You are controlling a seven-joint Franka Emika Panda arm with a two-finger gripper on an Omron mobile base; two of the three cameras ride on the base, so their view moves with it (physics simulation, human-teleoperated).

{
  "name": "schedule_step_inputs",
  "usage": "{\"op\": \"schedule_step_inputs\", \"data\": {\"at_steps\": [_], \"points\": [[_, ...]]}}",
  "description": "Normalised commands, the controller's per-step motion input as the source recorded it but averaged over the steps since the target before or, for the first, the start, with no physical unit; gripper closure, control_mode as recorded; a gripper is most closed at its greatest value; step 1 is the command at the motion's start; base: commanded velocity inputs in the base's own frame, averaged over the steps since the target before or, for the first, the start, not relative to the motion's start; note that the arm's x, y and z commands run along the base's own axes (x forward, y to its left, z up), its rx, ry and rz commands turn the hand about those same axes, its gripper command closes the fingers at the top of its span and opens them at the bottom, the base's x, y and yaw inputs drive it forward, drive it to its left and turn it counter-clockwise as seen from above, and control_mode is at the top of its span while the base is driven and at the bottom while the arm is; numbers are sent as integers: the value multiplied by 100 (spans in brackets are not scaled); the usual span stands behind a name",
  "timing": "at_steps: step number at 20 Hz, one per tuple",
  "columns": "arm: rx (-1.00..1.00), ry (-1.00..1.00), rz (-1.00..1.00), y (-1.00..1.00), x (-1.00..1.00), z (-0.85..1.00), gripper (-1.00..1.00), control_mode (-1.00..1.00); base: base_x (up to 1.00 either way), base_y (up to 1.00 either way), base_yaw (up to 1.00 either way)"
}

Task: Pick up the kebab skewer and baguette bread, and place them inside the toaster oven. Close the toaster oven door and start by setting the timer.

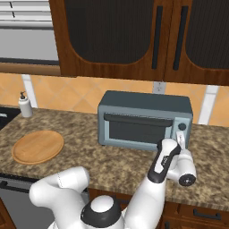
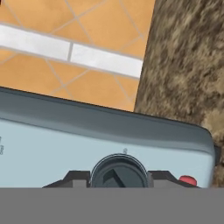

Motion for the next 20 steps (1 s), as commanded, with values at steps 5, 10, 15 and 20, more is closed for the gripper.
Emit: {"op": "schedule_step_inputs", "data": {"at_steps": [5, 10, 15, 20], "points": [[9, 6, -1, 11, 12, 17, 100, -100, 0, 0, 0], [9, 6, -8, 3, 16, 17, 100, -100, 0, 0, 0], [13, 2, -11, 9, 18, 15, 100, -100, 0, 0, 0], [20, 2, -9, 0, 12, 24, 100, -100, 0, 0, 0]]}}
